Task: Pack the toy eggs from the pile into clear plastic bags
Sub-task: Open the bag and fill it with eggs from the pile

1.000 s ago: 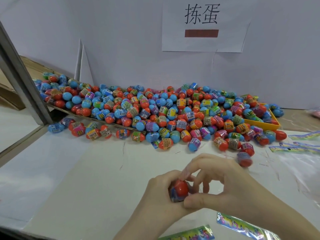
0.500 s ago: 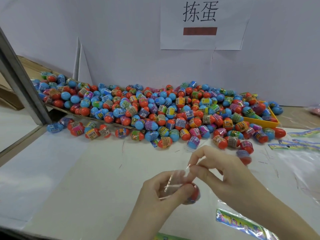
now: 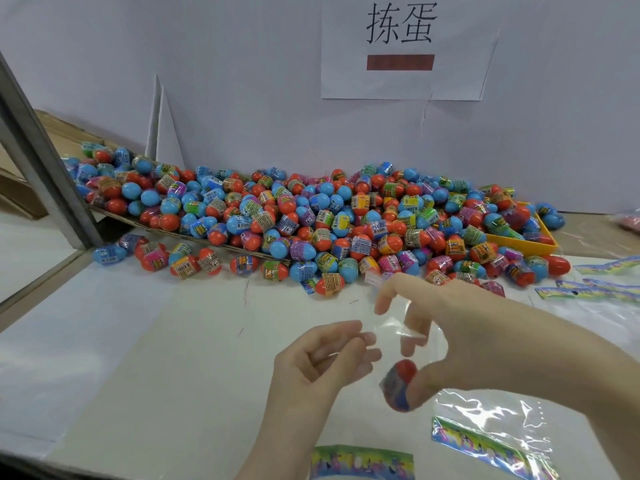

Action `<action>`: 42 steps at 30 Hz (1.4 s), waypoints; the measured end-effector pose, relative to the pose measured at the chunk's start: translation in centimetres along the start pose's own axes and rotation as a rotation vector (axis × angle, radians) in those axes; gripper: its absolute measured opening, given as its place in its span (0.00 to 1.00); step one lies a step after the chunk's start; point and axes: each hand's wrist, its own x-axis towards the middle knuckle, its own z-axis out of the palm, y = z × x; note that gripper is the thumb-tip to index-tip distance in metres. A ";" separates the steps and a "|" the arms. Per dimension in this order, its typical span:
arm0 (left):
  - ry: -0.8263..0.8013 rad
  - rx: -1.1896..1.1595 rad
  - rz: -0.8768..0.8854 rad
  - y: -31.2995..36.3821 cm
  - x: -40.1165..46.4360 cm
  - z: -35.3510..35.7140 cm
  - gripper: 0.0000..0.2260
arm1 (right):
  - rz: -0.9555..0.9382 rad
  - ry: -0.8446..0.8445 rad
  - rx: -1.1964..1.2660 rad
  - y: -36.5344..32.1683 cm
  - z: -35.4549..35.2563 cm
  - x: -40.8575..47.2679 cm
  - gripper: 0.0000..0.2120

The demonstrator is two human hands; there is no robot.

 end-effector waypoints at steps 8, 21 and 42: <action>0.011 0.111 0.015 -0.4 0.2 -0.3 0.03 | 0.065 -0.001 -0.023 0.8 1.7 1.4 0.14; -0.006 0.218 -0.139 -0.5 0.6 -1.1 0.10 | 0.060 0.820 0.502 5.4 1.7 6.1 0.02; 0.087 0.128 -0.097 -0.1 0.7 -0.8 0.06 | -0.296 0.644 0.798 1.9 2.1 1.4 0.16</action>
